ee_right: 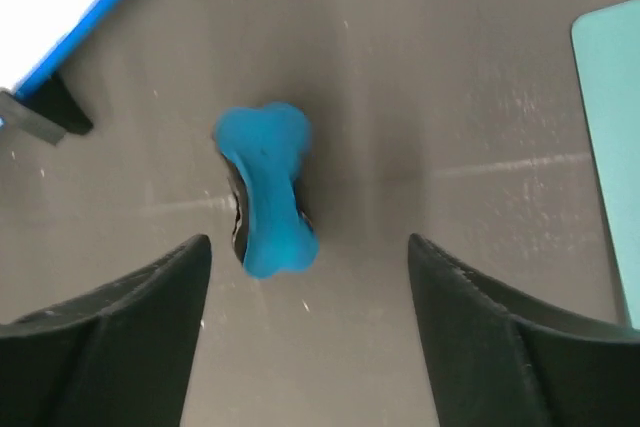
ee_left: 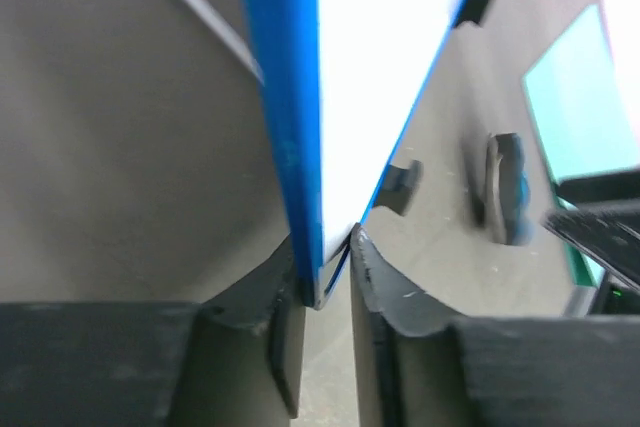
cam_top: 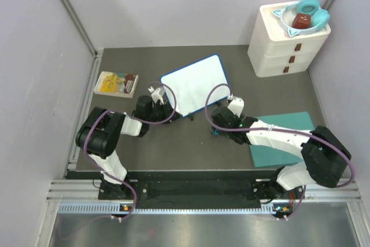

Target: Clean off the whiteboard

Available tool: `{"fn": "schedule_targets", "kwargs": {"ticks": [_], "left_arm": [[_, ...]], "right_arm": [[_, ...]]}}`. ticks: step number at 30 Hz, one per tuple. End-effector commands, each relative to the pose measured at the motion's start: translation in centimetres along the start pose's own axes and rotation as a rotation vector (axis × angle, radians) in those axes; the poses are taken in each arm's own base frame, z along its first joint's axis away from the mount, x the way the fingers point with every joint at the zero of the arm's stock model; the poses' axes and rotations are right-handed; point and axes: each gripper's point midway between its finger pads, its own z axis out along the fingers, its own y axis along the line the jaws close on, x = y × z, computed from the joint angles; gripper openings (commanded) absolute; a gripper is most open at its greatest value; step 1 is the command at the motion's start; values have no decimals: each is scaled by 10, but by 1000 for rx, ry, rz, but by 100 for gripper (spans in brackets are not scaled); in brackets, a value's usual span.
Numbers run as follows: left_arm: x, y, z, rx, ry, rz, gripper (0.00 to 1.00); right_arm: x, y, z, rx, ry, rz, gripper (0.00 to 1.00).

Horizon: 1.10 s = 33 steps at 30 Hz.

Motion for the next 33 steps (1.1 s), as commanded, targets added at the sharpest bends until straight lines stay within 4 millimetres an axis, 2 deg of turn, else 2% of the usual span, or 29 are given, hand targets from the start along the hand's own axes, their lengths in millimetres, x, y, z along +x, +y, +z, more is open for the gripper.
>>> {"fn": "schedule_targets", "kwargs": {"ticks": [1, 3, 5, 7, 8, 9, 10, 11, 12, 14, 15, 16, 20, 21, 22, 24, 25, 26, 27, 28, 29, 30, 31, 32, 33], "left_arm": [[10, 28, -1, -139, 56, 15, 33], [13, 29, -1, -135, 67, 13, 38], [11, 26, -1, -123, 58, 26, 49], [12, 27, -3, -133, 47, 30, 56], [8, 21, -5, -121, 32, 44, 65], [11, 22, -8, -126, 30, 49, 69], [9, 20, -9, -125, 18, 55, 81], [2, 14, -12, -110, -5, 73, 99], [7, 13, -15, -106, -1, 75, 99], [0, 3, -21, -80, -39, 98, 99], [3, 3, -25, -86, -42, 88, 99], [-3, -2, -29, -83, -70, 99, 99], [-4, -6, -41, -106, -101, 81, 99], [4, -4, -46, -122, -92, 58, 99], [-7, -14, -54, -107, -139, 69, 99], [-11, -15, -66, -145, -193, 36, 99], [-15, -21, -78, -163, -210, 34, 99], [-19, -19, -85, -207, -226, 25, 99], [-39, -20, -94, -265, -283, 36, 99], [-34, -13, -109, -353, -254, 18, 99], [-42, -9, -118, -417, -274, 13, 99], [-66, -7, -134, -516, -337, 33, 99], [-72, -8, -143, -553, -352, 44, 99], [-71, -2, -152, -615, -330, 48, 99], [-91, -5, -165, -670, -380, 71, 99]], "right_arm": [[-2, 6, -16, -59, 0, 73, 80], [-1, 3, -17, -58, -1, 79, 86], [1, -1, -17, -55, 0, 85, 90], [4, -4, -17, -49, 2, 85, 92], [5, -5, -17, -50, 3, 89, 93], [5, -6, -17, -49, 3, 91, 93], [8, -8, -16, -46, 6, 91, 93], [8, -8, -16, -47, 6, 96, 94], [8, -9, -16, -48, 5, 97, 94], [9, -11, -16, -43, 5, 96, 96], [8, -10, -18, -48, 3, 99, 96], [9, -10, -18, -51, 3, 101, 97], [2, -11, -24, -56, -13, 99, 99], [1, -13, -25, -49, -13, 87, 99], [-5, -11, -30, -62, -30, 92, 99], [-11, -15, -36, -51, -45, 76, 99], [-17, -14, -40, -56, -60, 73, 99], [-27, -15, -47, -64, -94, 74, 99], [-33, -19, -52, -54, -115, 52, 99], [-40, -24, -58, -36, -136, 35, 99], [-54, -31, -68, -19, -194, 30, 99], [-62, -38, -71, 3, -226, -7, 99], [-71, -43, -75, 11, -262, -19, 99], [-84, -51, -82, 13, -312, -6, 99], [-99, -67, -83, 47, -346, -25, 99]]}}
